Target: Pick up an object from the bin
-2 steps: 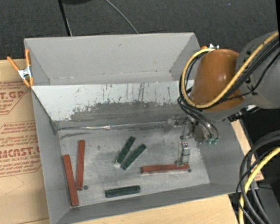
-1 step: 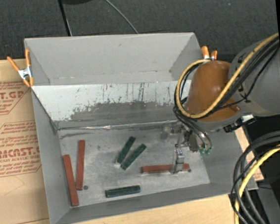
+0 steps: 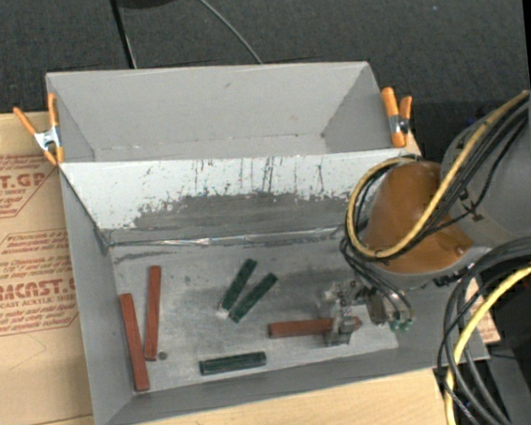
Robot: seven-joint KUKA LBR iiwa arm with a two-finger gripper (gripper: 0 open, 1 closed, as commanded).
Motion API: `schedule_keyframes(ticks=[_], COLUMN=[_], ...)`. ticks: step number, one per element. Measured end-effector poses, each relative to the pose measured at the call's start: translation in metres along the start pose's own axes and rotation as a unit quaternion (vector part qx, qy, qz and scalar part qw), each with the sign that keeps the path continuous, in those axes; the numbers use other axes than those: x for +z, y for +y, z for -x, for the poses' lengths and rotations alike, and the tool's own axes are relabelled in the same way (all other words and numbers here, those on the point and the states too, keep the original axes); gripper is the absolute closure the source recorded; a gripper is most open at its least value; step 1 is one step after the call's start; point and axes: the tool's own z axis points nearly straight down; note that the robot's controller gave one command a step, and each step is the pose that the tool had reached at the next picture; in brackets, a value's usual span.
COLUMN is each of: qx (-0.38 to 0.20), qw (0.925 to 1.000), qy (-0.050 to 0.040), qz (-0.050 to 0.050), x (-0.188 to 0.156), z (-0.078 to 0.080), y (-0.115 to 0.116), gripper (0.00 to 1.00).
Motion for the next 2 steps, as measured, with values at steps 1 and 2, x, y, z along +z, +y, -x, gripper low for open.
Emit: schedule_keyframes(ticks=[1, 2], qx=[0.0, 0.017], qw=[1.0, 0.9998], qy=[-0.0003, -0.001], qz=[0.0, 0.0], x=[0.0, -0.14], z=[0.0, 0.017], y=[0.0, -0.005], gripper=[1.0, 1.0])
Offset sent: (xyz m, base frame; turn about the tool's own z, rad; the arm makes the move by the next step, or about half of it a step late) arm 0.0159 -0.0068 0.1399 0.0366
